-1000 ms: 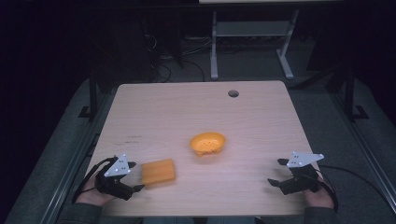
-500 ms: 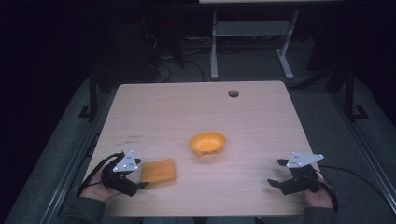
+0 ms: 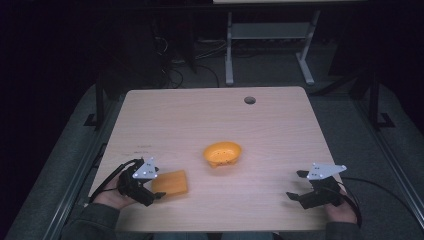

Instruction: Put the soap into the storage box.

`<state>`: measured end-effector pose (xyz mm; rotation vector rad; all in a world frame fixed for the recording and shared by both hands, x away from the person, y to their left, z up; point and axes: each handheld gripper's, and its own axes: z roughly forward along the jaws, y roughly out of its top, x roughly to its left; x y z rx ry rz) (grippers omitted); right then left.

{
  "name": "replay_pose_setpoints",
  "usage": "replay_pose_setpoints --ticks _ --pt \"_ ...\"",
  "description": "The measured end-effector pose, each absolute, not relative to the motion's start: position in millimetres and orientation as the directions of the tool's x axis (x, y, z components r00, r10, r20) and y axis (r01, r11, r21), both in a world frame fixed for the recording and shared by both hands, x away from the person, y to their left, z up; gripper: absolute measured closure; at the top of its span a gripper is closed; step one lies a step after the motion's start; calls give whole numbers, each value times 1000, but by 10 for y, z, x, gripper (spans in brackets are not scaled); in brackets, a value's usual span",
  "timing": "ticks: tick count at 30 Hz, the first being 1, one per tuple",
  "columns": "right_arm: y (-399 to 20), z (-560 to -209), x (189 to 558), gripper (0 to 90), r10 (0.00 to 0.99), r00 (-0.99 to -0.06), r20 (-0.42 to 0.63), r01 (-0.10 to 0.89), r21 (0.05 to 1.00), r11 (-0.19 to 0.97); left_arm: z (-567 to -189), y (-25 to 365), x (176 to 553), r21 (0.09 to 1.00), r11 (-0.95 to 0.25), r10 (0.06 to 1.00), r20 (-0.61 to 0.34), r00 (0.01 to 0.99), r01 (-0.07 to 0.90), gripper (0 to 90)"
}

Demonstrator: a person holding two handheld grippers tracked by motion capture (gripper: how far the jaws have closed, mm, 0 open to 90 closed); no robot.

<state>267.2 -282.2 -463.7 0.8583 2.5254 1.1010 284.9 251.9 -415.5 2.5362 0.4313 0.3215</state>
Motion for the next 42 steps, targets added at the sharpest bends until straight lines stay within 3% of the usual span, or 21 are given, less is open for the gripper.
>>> replay_pose_setpoints --ticks 42 --pt "-2798 -4634 2676 137 596 -803 9 411 732 543 -4337 2159 3117 401 -889 275 84 958 220 160"
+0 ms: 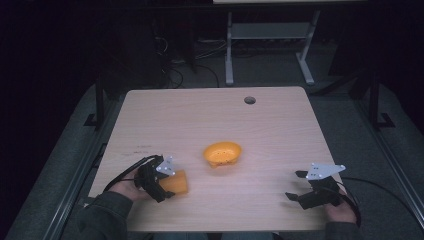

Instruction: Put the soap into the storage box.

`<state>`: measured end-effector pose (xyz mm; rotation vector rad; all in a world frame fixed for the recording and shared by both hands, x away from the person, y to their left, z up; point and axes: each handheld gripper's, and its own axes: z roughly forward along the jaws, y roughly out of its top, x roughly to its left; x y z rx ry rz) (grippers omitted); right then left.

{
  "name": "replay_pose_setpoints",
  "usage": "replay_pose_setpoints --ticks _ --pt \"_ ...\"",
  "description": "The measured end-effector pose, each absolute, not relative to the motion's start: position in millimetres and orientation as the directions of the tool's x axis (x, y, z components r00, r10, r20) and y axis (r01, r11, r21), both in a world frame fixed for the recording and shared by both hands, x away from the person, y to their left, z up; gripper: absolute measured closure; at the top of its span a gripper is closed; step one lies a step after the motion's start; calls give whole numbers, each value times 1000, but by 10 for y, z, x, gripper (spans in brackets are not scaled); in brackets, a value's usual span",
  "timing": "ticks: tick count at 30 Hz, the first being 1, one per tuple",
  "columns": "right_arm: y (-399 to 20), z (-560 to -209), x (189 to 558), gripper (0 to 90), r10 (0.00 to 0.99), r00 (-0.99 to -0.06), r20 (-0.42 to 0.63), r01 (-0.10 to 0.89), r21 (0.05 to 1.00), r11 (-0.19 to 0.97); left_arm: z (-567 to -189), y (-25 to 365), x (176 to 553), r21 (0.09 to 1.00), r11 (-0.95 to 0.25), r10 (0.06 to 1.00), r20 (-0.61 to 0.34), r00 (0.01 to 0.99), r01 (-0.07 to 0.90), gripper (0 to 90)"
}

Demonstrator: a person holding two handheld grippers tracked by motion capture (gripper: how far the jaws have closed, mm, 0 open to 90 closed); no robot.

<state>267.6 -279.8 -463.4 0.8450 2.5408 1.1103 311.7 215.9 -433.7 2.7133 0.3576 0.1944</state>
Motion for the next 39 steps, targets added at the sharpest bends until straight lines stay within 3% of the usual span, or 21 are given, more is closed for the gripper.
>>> replay_pose_setpoints --ticks 19,39 --pt "-2807 -4639 2682 137 589 -808 3 400 738 544 -4441 2081 3177 357 -906 262 53 964 226 169" --pt "-2820 -4626 2666 137 598 -802 14 408 744 530 -4420 2091 3171 373 -899 257 20 966 231 209"
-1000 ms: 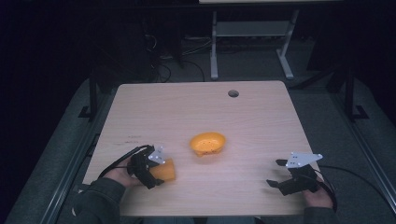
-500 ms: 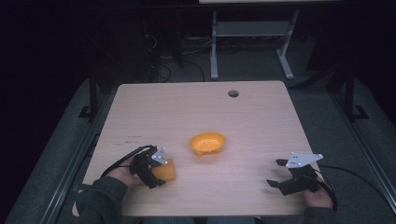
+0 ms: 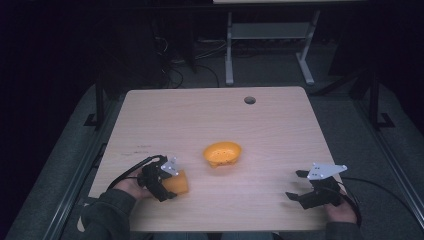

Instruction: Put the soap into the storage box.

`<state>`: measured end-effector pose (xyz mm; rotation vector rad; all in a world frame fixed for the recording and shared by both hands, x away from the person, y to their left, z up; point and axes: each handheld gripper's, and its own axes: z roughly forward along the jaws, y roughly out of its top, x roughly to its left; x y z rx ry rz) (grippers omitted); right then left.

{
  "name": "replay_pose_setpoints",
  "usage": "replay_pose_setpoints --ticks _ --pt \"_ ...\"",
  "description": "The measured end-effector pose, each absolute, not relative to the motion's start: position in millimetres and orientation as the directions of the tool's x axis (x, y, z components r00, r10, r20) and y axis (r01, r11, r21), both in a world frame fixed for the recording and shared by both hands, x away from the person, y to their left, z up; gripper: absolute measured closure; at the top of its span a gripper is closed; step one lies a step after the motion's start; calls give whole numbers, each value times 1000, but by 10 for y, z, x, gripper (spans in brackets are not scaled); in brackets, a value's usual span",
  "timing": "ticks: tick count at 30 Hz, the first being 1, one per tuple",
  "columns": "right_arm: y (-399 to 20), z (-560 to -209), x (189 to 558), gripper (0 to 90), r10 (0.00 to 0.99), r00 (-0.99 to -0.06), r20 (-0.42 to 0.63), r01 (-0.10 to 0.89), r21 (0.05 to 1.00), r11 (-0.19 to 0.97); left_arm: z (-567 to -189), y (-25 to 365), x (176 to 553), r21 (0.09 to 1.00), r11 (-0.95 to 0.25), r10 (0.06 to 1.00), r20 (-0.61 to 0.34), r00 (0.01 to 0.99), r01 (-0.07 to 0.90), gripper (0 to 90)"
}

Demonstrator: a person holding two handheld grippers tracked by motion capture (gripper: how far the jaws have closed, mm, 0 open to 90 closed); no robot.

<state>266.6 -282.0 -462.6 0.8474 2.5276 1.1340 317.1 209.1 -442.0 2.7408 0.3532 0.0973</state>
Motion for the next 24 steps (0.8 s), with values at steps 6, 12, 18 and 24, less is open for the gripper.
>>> replay_pose_setpoints --ticks 6,12,18,24 --pt "-2824 -4617 2660 137 599 -800 17 406 751 521 -4355 2093 3146 407 -884 261 17 965 231 210" --pt "-2829 -4612 2658 137 600 -800 20 405 755 515 -4282 2102 3157 419 -877 267 21 964 234 210" --pt "-2826 -4615 2662 137 598 -801 19 402 757 514 -4259 2078 3196 415 -879 262 11 965 234 210" --pt "-2832 -4613 2661 137 600 -800 18 401 759 512 -4223 2079 3246 426 -872 274 12 962 243 209"
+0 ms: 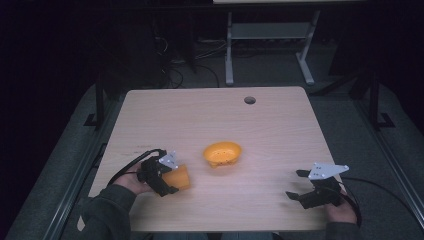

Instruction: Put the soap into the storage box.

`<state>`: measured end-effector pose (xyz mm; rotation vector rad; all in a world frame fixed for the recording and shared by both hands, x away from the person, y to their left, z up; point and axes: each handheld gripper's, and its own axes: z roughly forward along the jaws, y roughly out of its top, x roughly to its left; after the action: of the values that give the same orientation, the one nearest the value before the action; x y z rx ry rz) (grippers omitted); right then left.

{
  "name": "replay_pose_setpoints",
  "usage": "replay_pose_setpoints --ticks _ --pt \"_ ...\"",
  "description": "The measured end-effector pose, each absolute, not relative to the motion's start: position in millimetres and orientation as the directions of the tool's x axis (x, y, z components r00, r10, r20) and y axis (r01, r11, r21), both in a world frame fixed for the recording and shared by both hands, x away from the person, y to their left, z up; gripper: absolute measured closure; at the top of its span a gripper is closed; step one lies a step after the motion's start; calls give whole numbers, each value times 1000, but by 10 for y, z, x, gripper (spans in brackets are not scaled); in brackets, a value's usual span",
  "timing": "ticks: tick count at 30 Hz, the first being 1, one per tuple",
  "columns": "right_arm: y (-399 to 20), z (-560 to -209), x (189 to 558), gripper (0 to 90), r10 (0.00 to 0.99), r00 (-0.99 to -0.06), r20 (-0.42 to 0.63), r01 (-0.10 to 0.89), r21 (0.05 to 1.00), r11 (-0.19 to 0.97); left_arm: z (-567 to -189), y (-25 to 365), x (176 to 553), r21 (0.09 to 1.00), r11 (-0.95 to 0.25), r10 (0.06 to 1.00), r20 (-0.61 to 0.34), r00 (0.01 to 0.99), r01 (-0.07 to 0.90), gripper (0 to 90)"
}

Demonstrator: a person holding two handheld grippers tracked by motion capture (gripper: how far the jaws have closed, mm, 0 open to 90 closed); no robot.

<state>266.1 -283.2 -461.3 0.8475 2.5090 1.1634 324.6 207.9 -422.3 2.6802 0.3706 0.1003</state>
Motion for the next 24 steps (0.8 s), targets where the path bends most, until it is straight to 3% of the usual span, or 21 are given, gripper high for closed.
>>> replay_pose_setpoints --ticks 24 --pt "-2847 -4605 2659 137 596 -803 17 393 767 507 -4045 1942 3436 442 -872 249 29 968 211 210"
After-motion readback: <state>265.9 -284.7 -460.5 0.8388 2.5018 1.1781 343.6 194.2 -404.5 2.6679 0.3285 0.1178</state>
